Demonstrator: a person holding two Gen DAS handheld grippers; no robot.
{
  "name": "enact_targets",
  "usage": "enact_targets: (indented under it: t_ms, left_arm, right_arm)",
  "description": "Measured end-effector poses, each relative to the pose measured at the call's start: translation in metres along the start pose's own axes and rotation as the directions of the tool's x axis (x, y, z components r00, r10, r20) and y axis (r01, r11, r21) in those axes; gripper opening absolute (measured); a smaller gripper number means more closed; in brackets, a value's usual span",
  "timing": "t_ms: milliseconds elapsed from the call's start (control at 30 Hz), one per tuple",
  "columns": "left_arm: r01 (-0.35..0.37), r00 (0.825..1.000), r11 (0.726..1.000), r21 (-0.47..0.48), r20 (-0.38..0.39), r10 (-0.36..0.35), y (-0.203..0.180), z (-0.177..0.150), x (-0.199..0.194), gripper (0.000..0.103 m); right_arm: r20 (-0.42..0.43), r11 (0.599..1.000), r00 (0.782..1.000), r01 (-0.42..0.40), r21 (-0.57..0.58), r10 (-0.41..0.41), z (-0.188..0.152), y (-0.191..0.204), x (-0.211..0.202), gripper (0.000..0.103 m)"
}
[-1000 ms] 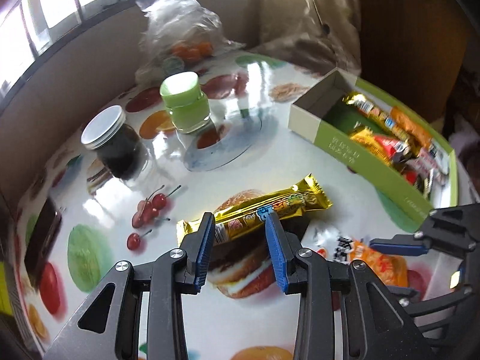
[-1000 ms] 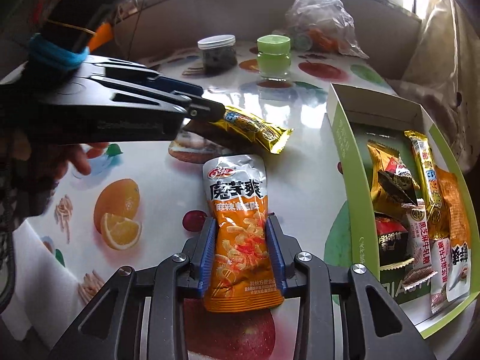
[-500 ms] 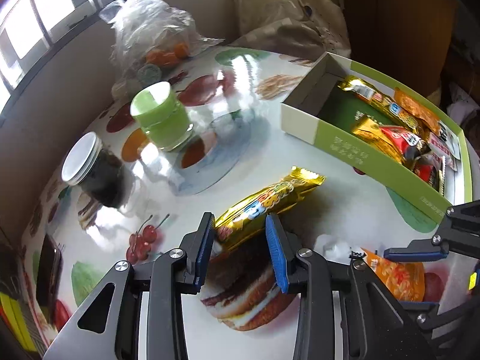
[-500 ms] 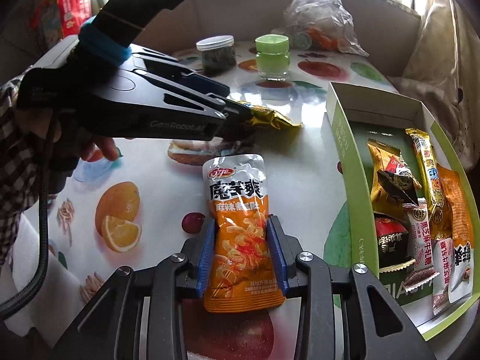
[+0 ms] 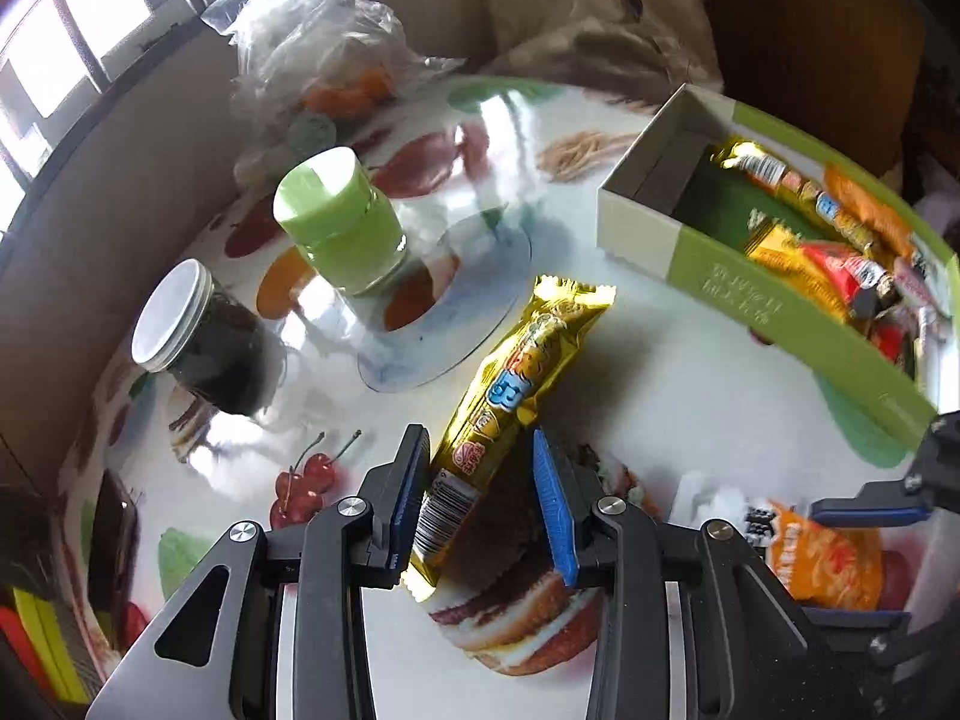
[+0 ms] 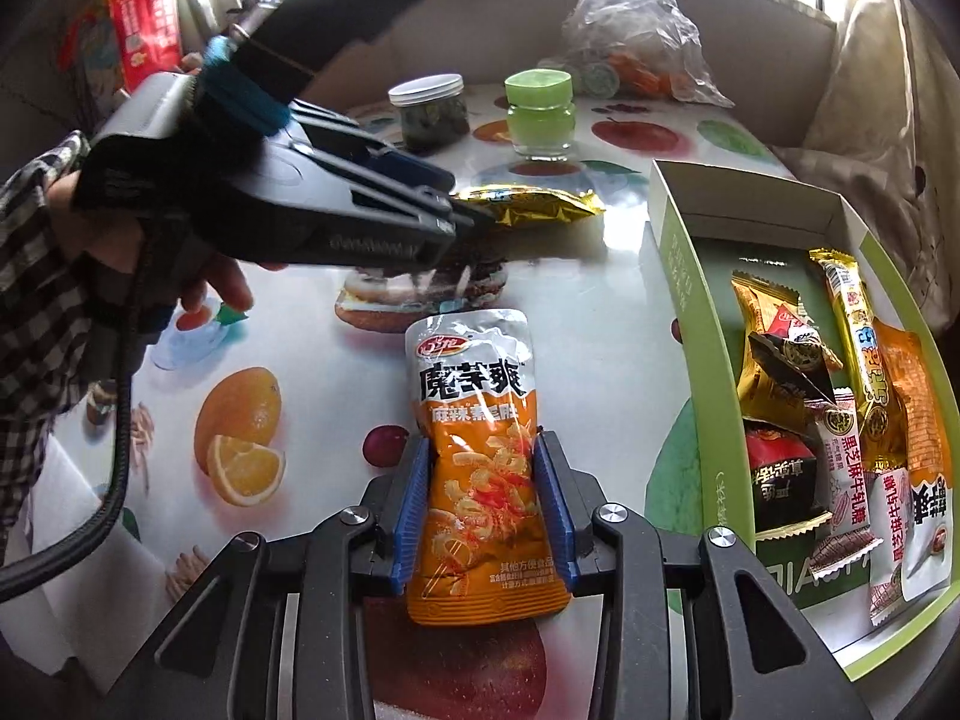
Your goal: Organize snacks
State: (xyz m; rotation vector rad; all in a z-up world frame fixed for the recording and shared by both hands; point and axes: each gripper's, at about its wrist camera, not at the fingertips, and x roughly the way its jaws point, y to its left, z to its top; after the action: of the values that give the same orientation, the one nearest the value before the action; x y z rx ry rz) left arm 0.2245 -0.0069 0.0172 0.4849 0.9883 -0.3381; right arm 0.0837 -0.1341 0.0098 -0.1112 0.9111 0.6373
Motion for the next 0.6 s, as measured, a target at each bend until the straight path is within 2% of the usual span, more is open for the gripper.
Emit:
enact_targets:
  t_ms: [67, 167, 300, 533, 600]
  left_arm:
    - [0.016, 1.000, 1.000, 0.002, 0.010, -0.016, -0.001, 0.002, 0.000, 0.037]
    - [0.084, 0.996, 0.994, -0.068, 0.013, -0.083, 0.009, 0.005, 0.004, 0.037]
    - [0.076, 0.997, 0.993, -0.093, -0.001, -0.077, 0.010, 0.005, 0.010, 0.037]
    - [0.128, 0.992, 0.980, -0.152, 0.011, -0.127, 0.011, 0.004, 0.016, 0.037]
    - [0.124, 0.992, 0.980, -0.155, 0.015, -0.123, 0.010, 0.003, 0.015, 0.030]
  right_arm:
    - [0.001, 1.000, 1.000, -0.001, 0.001, 0.001, 0.000, 0.000, 0.000, 0.034]
    - [0.001, 1.000, 1.000, -0.003, 0.004, 0.003, 0.001, 0.000, 0.001, 0.034]
    - [0.003, 1.000, 1.000, -0.008, 0.006, 0.008, 0.000, -0.001, 0.000, 0.034]
    - [0.011, 1.000, 1.000, 0.009, 0.017, -0.009, 0.000, -0.002, -0.001, 0.033]
    - [0.013, 1.000, 1.000, 0.009, 0.020, -0.010, 0.000, -0.003, -0.002, 0.033]
